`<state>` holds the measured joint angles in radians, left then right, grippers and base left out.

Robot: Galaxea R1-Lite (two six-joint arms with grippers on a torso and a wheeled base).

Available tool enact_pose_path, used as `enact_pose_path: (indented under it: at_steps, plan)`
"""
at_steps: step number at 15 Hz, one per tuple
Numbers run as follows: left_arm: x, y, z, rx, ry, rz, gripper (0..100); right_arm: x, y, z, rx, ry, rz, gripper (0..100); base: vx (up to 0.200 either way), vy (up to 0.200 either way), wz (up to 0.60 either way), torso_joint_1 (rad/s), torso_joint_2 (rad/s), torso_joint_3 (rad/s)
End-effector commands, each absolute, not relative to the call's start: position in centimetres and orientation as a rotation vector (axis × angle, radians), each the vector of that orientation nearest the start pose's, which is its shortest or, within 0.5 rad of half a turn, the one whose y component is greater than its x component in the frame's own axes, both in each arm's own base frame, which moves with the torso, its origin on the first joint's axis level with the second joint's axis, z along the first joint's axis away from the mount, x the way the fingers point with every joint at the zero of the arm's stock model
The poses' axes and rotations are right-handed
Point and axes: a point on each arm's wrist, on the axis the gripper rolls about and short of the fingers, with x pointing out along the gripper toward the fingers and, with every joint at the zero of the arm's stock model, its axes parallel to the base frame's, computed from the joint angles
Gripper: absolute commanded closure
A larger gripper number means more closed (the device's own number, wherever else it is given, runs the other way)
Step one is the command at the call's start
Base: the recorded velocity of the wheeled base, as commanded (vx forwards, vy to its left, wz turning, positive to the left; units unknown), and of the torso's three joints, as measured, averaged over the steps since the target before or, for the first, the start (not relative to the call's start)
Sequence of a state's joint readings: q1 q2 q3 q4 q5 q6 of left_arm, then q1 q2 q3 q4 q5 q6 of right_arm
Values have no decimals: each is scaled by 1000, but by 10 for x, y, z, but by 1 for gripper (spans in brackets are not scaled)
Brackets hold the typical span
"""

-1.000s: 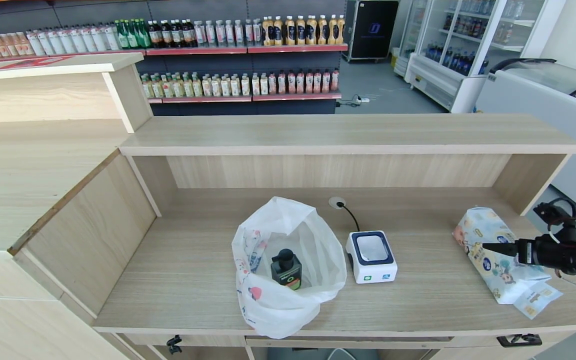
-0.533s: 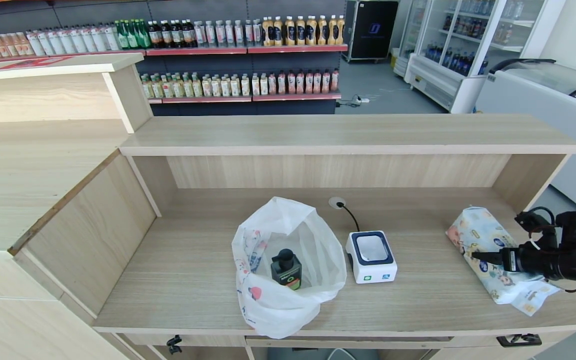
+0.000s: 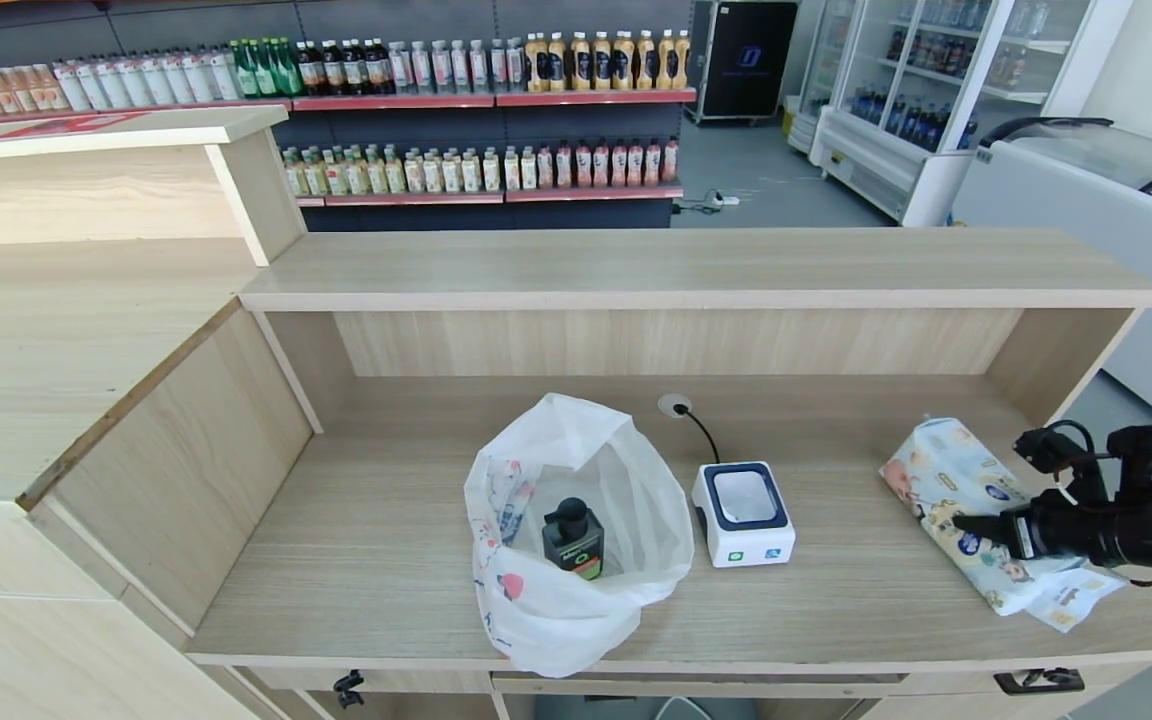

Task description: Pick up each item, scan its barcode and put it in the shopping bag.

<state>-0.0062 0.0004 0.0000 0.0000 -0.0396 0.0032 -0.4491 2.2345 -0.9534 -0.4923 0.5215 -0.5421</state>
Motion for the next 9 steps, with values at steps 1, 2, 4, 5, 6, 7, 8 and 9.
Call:
enact_pose_path:
  at_steps: [1, 2, 4, 5, 6, 7, 8, 9]
  plan:
    - [-23, -1, 76, 3, 1, -46, 0, 326, -156, 73, -363, 534, 241, 100, 0, 0, 0, 0, 0, 0]
    - [-23, -1, 76, 3, 1, -46, 0, 312, -150, 103, -462, 472, 236, 100, 0, 0, 0, 0, 0, 0]
    - [-23, -1, 76, 3, 1, -46, 0, 266, -133, 163, -756, 328, 201, 100, 0, 0, 0, 0, 0, 0]
    - [-23, -1, 76, 3, 1, -46, 0, 258, -132, 171, -810, 309, 185, 100, 0, 0, 0, 0, 0, 0]
    - [-23, -1, 76, 3, 1, -46, 0, 216, -122, 209, -1108, 207, 112, 100, 0, 0, 0, 0, 0, 0]
    - [-23, -1, 76, 3, 1, -46, 0, 199, -111, 226, -1257, 129, 78, 100, 0, 0, 0, 0, 0, 0]
    - [-23, -1, 75, 3, 0, -46, 0, 182, -98, 239, -1402, 19, 38, 100, 0, 0, 0, 0, 0, 0]
    - [-23, -1, 76, 3, 1, -46, 0, 170, -86, 250, -1533, -117, -4, 100, 0, 0, 0, 0, 0, 0]
